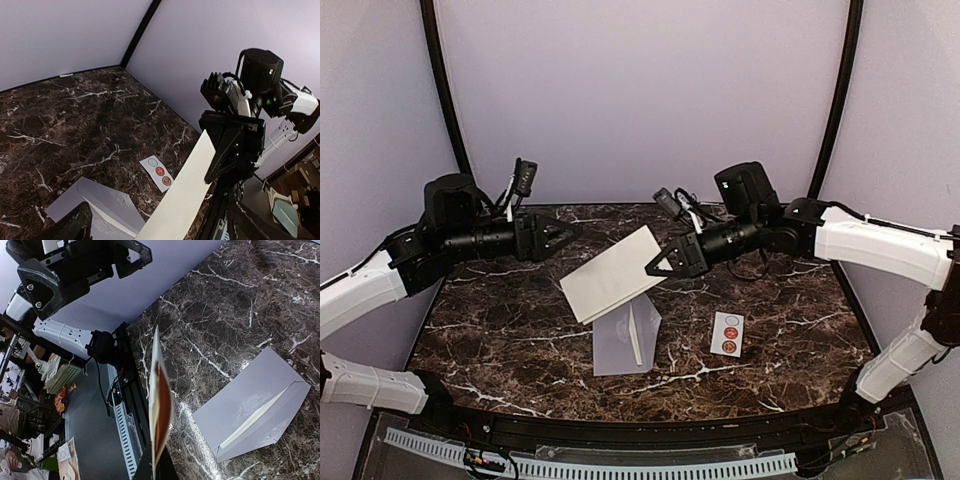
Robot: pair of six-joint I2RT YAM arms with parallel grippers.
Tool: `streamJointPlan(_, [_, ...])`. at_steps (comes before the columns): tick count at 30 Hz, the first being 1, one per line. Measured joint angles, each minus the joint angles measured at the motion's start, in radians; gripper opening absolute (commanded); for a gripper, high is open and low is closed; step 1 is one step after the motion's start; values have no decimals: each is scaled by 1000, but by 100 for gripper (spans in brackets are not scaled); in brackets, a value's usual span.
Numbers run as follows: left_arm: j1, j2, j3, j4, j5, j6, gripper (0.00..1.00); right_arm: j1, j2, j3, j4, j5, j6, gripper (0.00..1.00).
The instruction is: Place the letter into the envelope and seal it
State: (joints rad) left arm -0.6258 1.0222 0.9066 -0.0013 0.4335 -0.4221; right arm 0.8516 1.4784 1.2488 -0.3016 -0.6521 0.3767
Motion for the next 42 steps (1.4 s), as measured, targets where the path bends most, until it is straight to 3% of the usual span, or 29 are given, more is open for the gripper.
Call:
streamJointPlan(9, [-100,206,66,-105,252,122,93,53,66,57,-172,-114,-97,0])
streamJointPlan(11, [-111,218,77,-118,276,134,90,56,68,69,-187,-119,-108,0])
streamJointPlan(13, [-120,226,82,-125,297,144,78,57,68,83,-197,-120,-115,0])
streamJointPlan(15, [-126,232,84,-131,315,152,59,58,68,95,-202,-119,-118,0])
streamJointPlan(16, [-128,237,87,-134,323,153,41,58,68,100,-203,-119,-119,0])
streamJointPlan(17, [-130,240,88,-135,331,154,31,58,68,104,-203,-117,-121,0])
streamJointPlan(18, [-132,242,88,-138,340,154,14,58,68,109,-204,-113,-122,0])
streamJointPlan(19, [-134,243,88,-139,346,152,8,58,68,111,-204,-109,-121,5])
streamJointPlan(20, [-136,243,88,-138,352,150,1,58,68,113,-203,-101,-121,17])
streamJointPlan(23, [-137,237,77,-106,359,128,0,58,65,108,-185,-60,-97,62])
streamJointPlan(26, [-137,201,26,-34,338,75,0,47,19,45,-93,0,-40,86])
streamJointPlan(29, [-137,137,-66,109,269,-11,0,27,-72,-85,58,65,68,93])
streamJointPlan(35, [-137,57,-212,447,60,-202,0,31,-185,-379,549,165,342,94])
streamJointPlan(40, [-137,53,-254,625,-47,-303,0,80,-117,-385,731,190,439,98])
streamJointPlan(42, [-137,53,-254,663,-61,-324,0,99,-69,-351,769,187,454,92])
